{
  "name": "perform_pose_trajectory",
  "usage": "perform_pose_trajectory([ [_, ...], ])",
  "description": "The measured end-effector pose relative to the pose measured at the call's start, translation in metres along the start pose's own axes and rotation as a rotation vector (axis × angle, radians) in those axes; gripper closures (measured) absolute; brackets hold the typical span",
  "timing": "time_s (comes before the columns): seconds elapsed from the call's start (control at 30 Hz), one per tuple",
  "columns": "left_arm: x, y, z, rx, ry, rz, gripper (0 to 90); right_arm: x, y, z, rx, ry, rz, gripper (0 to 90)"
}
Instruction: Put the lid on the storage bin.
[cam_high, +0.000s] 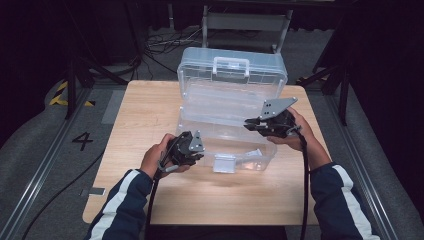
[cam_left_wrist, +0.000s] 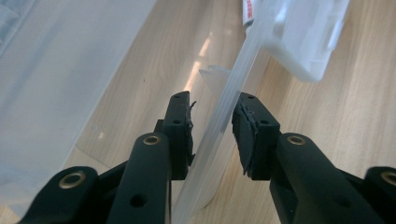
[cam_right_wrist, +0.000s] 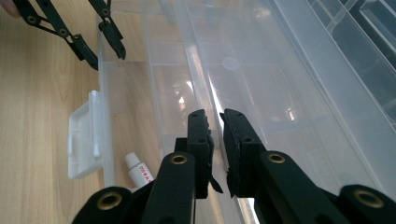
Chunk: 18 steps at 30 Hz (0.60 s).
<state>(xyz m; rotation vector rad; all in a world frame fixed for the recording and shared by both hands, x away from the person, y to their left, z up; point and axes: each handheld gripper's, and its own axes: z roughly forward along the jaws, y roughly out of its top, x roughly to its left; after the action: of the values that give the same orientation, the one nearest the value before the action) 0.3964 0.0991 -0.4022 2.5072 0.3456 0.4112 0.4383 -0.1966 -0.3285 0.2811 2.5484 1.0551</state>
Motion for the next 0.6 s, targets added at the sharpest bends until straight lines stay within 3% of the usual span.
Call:
perform_pose_trajectory([
  [0.3,0.002,-0.004,-0.018,-0.080,-0.019,-0.005,74.2,0.003,-0.004,0.000,-0.023,-0.023,0.004,80.2],
  [0.43,0.004,-0.007,-0.027,-0.120,-0.027,-0.027,78.3,0.004,-0.005,0.000,-0.037,-0.028,0.016,79.7],
  [0.5,0.005,-0.009,-0.032,-0.138,-0.048,-0.022,81.4,0.004,-0.006,0.000,-0.039,-0.033,0.014,79.4],
  [0.6,0.006,-0.012,-0.038,-0.152,-0.041,-0.031,84.8,0.005,-0.007,0.000,-0.043,-0.038,0.015,79.3],
])
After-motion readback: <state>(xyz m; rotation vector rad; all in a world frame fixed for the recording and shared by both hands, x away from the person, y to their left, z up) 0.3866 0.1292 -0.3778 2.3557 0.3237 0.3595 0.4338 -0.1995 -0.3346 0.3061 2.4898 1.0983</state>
